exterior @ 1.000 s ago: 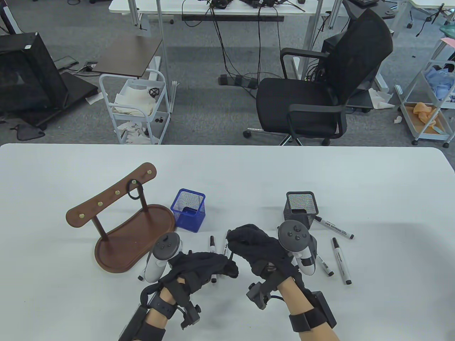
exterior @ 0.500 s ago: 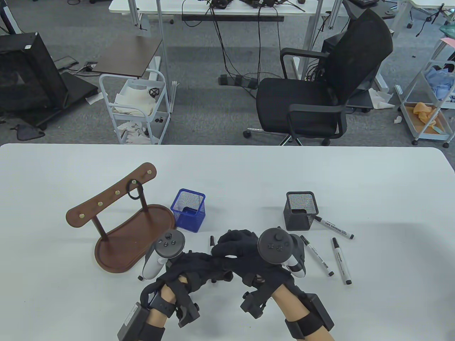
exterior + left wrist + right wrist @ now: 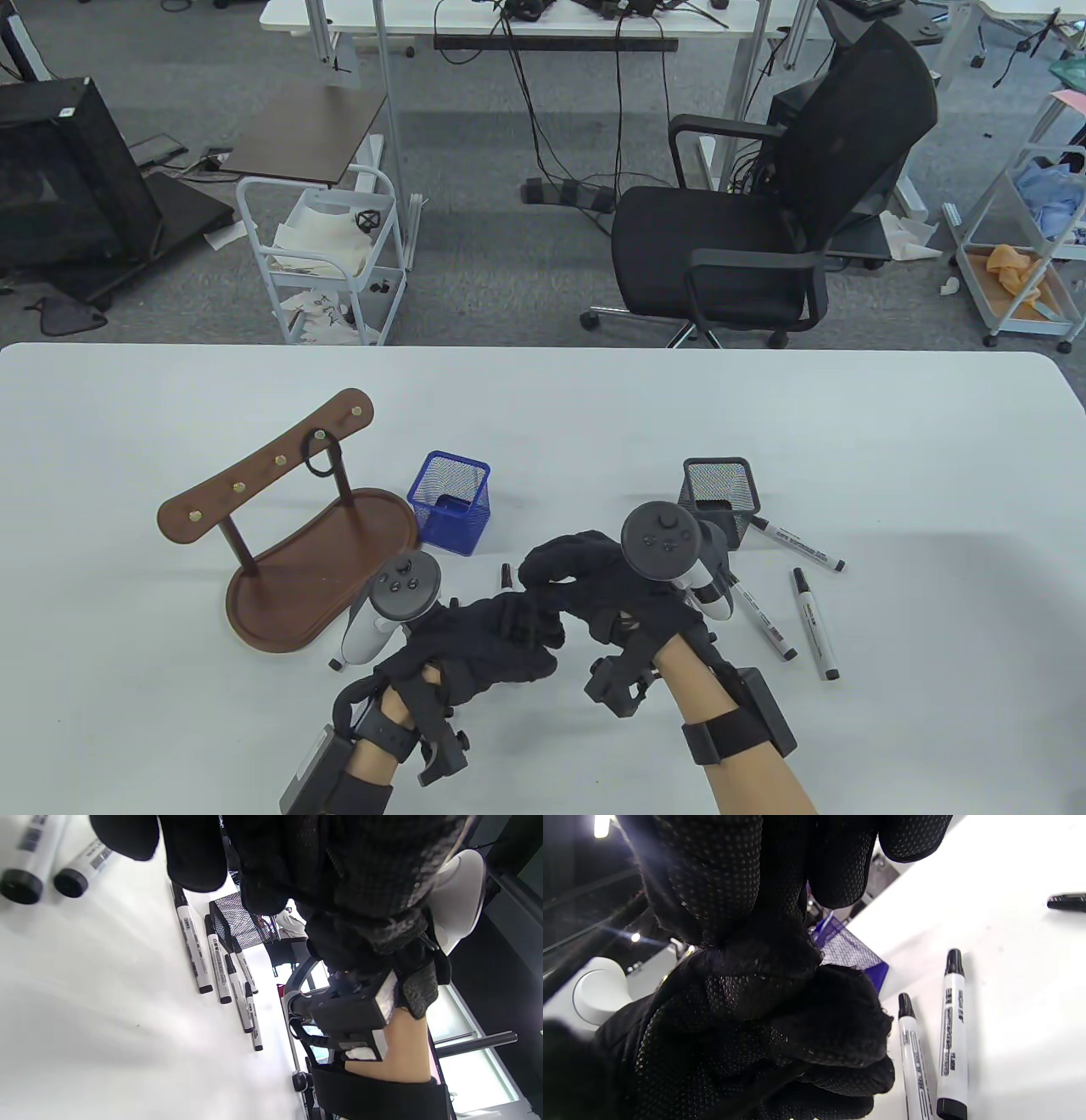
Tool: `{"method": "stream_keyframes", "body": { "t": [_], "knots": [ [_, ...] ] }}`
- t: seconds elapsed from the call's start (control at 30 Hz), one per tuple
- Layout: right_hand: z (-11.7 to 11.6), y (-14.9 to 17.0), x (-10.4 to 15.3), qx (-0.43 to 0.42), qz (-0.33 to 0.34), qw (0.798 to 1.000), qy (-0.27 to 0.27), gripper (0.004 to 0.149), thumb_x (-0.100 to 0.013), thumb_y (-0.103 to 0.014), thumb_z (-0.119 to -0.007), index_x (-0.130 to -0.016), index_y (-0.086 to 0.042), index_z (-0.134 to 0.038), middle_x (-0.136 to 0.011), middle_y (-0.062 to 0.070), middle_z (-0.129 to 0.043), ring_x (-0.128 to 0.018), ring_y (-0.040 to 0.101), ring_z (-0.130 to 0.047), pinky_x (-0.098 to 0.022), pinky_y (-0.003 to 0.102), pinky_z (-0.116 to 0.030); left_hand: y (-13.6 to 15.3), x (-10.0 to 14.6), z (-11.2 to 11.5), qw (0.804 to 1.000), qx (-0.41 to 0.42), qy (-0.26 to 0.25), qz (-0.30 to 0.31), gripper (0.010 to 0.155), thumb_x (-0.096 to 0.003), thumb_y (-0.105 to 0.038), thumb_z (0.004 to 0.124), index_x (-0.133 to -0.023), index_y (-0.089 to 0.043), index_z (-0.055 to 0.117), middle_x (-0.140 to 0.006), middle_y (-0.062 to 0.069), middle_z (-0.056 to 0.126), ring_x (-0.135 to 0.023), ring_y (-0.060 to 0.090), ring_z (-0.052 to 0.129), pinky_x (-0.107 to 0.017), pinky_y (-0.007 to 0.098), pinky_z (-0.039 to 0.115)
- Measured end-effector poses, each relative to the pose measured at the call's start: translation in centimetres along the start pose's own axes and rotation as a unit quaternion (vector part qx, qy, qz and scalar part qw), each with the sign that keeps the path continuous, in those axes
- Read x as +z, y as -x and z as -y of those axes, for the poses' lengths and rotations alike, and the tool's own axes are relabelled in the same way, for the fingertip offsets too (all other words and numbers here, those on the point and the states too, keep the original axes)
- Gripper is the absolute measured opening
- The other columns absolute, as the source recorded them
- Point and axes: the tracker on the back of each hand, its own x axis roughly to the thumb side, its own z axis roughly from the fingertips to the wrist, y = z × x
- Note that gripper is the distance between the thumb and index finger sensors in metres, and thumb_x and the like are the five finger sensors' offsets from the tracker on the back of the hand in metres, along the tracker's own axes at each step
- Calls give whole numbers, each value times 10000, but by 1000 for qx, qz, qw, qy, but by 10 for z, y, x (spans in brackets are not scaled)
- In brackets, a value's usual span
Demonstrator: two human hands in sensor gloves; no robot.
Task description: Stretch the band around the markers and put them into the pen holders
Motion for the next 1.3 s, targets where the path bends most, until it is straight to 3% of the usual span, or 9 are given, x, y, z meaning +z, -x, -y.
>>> {"method": "stream_keyframes", "body": {
  "t": [0.17,0.8,1.07,1.3],
  "knots": [
    [0,7,-2,-10,-3,1000,-21,373,-360,-336,-1021,-727,-338,-956,-859,-39,-1015,-782,233,-940,-682,529,-705,1,-1,-1,1000,15,-8,4,758,-512,-450,927,-1087,-82,599,-1076,129,799,-1008,452,684,-739,686,555],
    [8,17,16,-36,-5,999,-31,406,-460,-318,-939,-861,-309,-878,-1009,-17,-901,-886,290,-856,-710,560,-649,4,4,-4,1000,5,-25,10,820,-495,-458,934,-1119,-78,562,-1126,157,746,-1045,485,627,-747,701,530],
    [21,31,31,7,-34,999,-4,438,-451,-320,-951,-879,-278,-868,-1016,18,-892,-904,309,-841,-716,568,-640,5,5,-4,1000,-7,-30,3,810,-496,-453,932,-1112,-80,561,-1119,153,747,-1042,485,627,-745,696,536],
    [47,45,49,92,-81,992,35,468,-432,-325,-972,-884,-268,-867,-1016,30,-890,-908,315,-840,-715,572,-640,6,6,-4,999,-13,-31,-2,800,-498,-446,932,-1109,-77,569,-1114,157,754,-1038,486,634,-743,697,537]
  ]
}}
